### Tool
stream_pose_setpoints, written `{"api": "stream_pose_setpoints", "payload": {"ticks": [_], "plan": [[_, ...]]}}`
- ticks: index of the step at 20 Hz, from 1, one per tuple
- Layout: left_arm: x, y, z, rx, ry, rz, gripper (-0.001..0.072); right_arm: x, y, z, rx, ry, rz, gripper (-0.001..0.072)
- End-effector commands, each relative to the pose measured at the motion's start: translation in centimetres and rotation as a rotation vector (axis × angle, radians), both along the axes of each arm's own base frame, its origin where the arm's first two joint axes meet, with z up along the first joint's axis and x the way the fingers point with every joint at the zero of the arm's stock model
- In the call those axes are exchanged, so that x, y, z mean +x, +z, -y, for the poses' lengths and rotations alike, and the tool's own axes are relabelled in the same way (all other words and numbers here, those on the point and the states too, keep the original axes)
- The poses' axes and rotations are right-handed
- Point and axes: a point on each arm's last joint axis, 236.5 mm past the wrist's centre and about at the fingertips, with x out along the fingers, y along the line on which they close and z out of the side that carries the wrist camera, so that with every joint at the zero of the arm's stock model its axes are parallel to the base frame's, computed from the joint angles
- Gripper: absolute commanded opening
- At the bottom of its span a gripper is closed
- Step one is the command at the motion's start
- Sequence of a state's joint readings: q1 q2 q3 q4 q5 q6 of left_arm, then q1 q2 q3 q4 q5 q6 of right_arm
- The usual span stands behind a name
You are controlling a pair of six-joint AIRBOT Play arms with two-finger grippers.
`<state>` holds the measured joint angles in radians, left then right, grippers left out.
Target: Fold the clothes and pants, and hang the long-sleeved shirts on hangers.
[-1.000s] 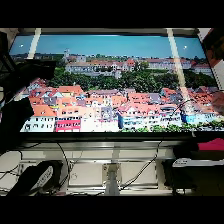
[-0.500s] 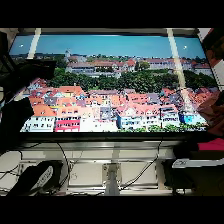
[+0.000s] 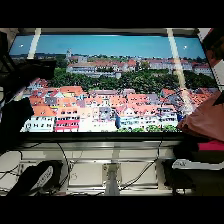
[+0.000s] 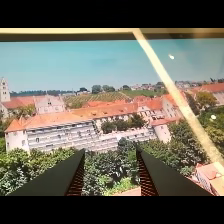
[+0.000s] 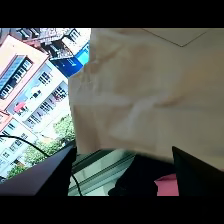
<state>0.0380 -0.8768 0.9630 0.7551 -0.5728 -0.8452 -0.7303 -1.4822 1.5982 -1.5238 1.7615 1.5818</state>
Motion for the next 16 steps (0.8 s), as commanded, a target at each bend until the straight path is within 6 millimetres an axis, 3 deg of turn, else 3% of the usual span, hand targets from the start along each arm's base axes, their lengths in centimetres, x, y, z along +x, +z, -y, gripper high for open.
{"api": "stream_pose_setpoints", "payload": {"ticks": [1,8,11,16], "plan": [[0.0,0.0,0.0,0.0,0.001,0.001,0.0347,-0.5,2.4,-0.6,-0.037,-0.001,0.044,0.0705],[0.0,0.0,0.0,0.0,0.001,0.001,0.0347,-0.4,6.6,-1.9,-0.097,0.007,0.179,0.07],[0.0,0.0,0.0,0.0,0.001,0.001,0.0346,1.0,8.7,-4.3,-0.047,0.009,0.298,0.0695],[0.0,0.0,0.0,0.0,0.001,0.001,0.0346,5.1,13.8,-9.5,0.085,0.062,0.597,0.0695]]}}
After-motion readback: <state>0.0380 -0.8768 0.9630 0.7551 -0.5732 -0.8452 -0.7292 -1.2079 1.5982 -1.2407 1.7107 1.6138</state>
